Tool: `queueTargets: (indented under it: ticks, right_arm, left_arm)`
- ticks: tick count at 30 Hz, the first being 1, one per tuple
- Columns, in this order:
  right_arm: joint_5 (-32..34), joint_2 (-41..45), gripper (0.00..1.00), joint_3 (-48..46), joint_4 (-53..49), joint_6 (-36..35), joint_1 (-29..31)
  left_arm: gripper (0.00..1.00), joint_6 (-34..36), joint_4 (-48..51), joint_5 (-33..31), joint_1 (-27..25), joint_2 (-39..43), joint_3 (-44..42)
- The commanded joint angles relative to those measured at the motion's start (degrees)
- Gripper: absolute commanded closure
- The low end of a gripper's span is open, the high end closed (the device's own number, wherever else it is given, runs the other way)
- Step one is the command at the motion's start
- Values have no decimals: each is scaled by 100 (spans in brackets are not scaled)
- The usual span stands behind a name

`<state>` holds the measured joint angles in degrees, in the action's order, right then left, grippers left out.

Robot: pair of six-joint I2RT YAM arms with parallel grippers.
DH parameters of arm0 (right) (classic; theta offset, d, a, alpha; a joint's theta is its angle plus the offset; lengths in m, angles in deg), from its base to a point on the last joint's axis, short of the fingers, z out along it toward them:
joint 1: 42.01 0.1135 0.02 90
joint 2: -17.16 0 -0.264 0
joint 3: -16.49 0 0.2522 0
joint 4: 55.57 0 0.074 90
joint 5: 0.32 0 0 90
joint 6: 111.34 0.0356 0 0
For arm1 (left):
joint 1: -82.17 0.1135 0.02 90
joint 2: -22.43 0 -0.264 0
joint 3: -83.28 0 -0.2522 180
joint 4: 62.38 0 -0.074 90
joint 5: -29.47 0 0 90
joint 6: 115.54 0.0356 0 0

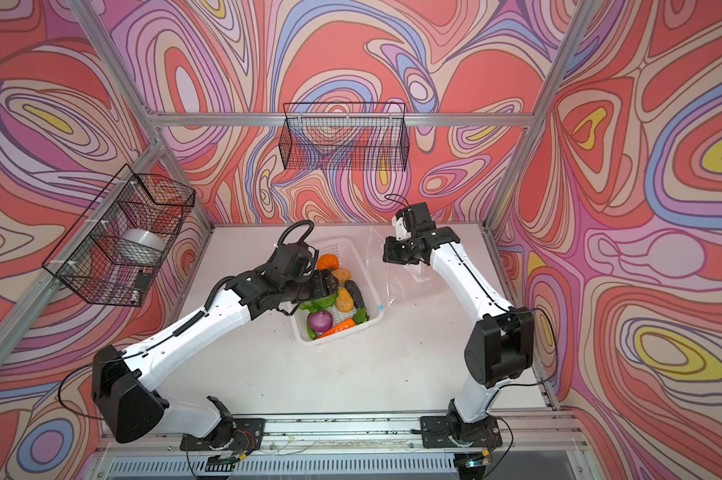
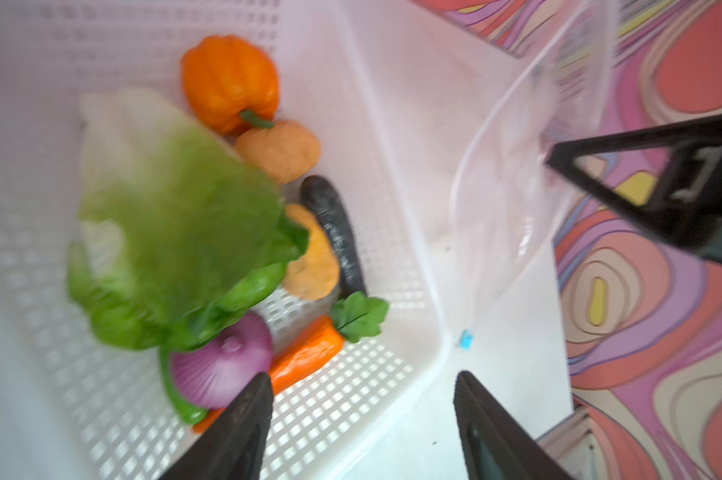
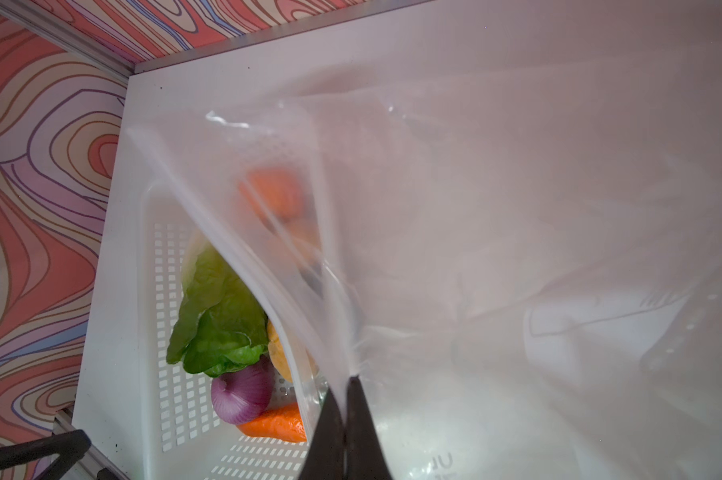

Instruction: Place the food in the zip-top bag and seal the zipper

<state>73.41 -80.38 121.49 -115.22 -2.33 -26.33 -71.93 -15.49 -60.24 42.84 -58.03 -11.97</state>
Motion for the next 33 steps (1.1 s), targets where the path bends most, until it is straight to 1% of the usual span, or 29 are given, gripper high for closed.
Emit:
queueTargets:
  ticks: [1,5,9,12,15,19,26,33]
  right_arm:
    - [269,401,100,-448,229,521,-4]
    - [344,783,100,-816,370,783,-4]
    - [380,1055,100,-1127,416,923,-4]
    - [331,1243,100,-1491,632,955,-4]
    - [343,1413,100,-1783,735,1028,-4]
    - [195,1650,100,-1942,778,1078,-8]
    - [189,1860,100,-2138,733,956,-4]
    - [52,2017,100,-2418,937,1017,-4]
  left_arm:
    - [25,151,978,-937,9,530,-498]
    - [26,157,1141,-1300,4,1001,-1063]
    - [24,97,1099,-1571,10,1068,-1470]
    - [26,145,727,-1755,13,962,-1772]
    - [31,65,218,-1889,20,799,-2023]
    - [34,48,-81,-1940,22,558,-2039]
    - [39,195,-110,-2499,190,430,-2162]
    - [43,271,35,-2624,651,646,-2501]
